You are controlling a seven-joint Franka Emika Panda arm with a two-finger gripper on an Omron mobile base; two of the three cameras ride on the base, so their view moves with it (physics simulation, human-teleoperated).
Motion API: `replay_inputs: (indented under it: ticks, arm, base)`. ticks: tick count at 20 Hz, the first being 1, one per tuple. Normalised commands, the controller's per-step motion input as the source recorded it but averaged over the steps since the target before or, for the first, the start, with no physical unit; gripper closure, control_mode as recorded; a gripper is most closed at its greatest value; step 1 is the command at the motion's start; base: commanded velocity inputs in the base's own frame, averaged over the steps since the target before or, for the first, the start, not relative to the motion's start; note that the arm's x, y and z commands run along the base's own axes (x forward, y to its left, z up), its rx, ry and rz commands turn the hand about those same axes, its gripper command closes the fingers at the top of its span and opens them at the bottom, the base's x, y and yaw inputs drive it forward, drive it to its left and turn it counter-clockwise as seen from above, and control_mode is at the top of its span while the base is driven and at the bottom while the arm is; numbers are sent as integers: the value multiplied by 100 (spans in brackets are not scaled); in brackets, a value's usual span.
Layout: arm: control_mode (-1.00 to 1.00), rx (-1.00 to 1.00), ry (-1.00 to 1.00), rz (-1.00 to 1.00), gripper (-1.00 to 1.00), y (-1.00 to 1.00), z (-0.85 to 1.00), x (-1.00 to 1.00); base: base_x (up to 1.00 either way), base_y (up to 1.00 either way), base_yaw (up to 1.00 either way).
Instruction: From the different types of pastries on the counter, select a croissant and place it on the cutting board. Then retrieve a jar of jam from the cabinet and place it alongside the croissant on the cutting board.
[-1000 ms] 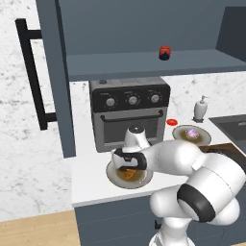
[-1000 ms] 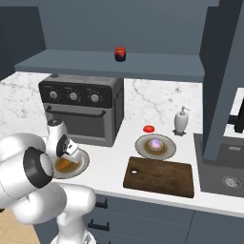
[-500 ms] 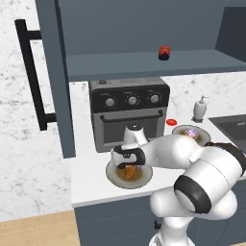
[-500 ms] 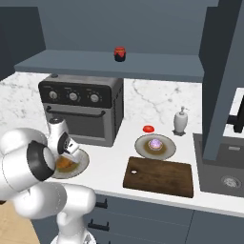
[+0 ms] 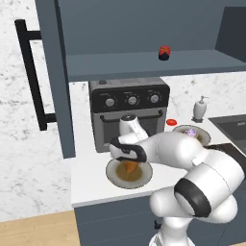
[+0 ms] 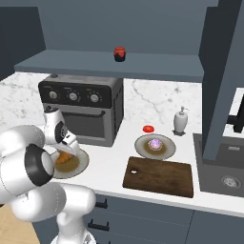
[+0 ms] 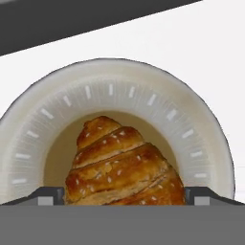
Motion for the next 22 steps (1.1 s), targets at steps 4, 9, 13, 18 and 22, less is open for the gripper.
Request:
replay_inputs:
  ticks: [4, 9, 13, 18, 22]
  arm:
    - [-100, -3, -2, -1, 100, 0, 11, -4]
    - [-100, 0, 1, 0, 100, -1, 0, 1]
    - [-100, 1, 0, 15, 100, -87, 1, 2]
    - [-100, 0, 0, 19, 100, -100, 0, 10]
    - [-100, 2, 0, 19, 100, -100, 0, 20]
  base:
    - [0, 0, 0]
    - [0, 0, 0]
    - [0, 0, 0]
    - [0, 0, 0]
    - [0, 0, 0]
